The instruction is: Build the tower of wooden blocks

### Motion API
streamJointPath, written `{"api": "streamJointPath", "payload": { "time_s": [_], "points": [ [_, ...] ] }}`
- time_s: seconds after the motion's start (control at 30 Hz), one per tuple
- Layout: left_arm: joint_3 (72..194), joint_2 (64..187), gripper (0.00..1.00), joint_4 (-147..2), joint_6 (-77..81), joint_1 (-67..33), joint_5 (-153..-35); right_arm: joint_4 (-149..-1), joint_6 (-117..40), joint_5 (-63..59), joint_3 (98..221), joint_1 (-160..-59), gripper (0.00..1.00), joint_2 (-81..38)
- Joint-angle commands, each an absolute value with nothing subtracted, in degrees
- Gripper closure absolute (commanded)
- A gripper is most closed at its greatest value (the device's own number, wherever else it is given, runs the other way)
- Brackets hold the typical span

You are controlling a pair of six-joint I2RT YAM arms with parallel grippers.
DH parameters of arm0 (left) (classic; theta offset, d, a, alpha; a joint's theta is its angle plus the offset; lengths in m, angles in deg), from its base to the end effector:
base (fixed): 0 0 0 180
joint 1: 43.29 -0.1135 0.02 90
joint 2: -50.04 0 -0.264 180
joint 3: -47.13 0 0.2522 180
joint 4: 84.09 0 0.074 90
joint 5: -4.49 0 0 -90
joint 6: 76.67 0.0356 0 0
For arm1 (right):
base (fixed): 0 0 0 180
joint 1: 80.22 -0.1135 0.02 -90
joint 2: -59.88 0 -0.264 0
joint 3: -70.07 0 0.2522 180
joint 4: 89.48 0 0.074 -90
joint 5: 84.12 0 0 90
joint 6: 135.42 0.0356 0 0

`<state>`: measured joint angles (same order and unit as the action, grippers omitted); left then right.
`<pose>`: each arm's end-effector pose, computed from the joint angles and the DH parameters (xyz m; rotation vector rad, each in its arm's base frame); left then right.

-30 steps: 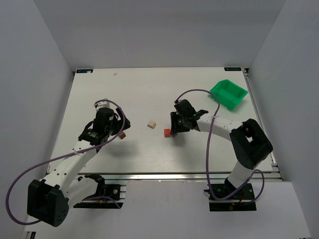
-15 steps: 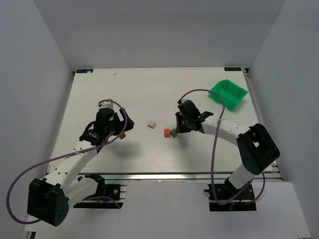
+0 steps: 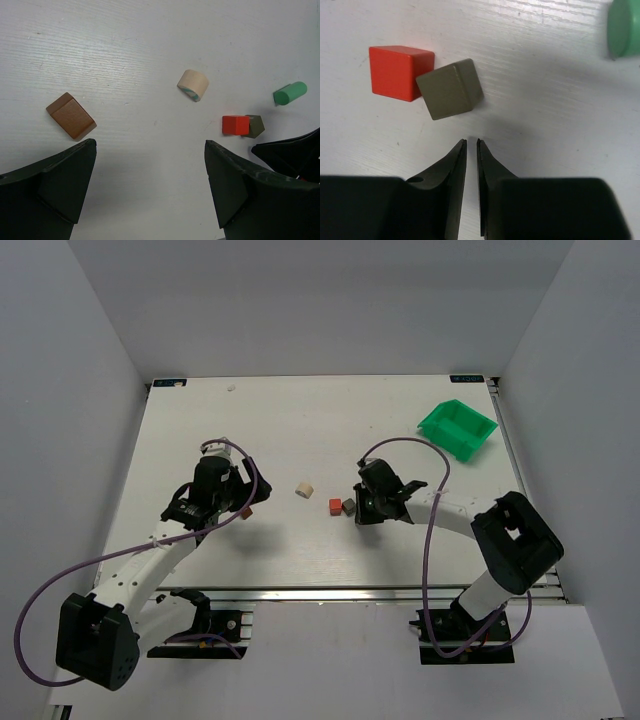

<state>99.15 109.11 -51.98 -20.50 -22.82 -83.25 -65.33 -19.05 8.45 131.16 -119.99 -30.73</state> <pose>0.2062 -0.0755 0.2398 -0.2883 2.2770 -0.4575 0.2371 0.1953 0.1650 -0.2796 2.5410 0.4096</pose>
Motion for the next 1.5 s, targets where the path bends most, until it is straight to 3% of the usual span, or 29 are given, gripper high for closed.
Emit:
{"api": "streamJointPath", "payload": {
  "time_s": [0.0, 1.0, 1.3, 1.47],
  "points": [
    [99.83, 108.31, 0.02, -52.67, -19.90, -22.54, -84.01, -70.27, -15.46, 10.26, 130.85, -121.00, 0.81, -31.70],
    [100.18, 108.31, 0.02, -52.31, -19.81, -22.54, -83.22, -71.33, -12.99, 15.72, 134.72, -124.96, 0.80, -35.05],
    [99.83, 111.90, 0.02, -58.71, -17.88, -22.11, -94.80, -63.60, -15.71, 17.73, 132.35, -122.94, 0.81, -26.26],
    [100.09, 117.18, 0.14, -62.86, -18.05, -20.35, -100.18, -63.67, -16.32, 19.50, 131.20, -119.52, 0.82, -25.90]
  ]
}}
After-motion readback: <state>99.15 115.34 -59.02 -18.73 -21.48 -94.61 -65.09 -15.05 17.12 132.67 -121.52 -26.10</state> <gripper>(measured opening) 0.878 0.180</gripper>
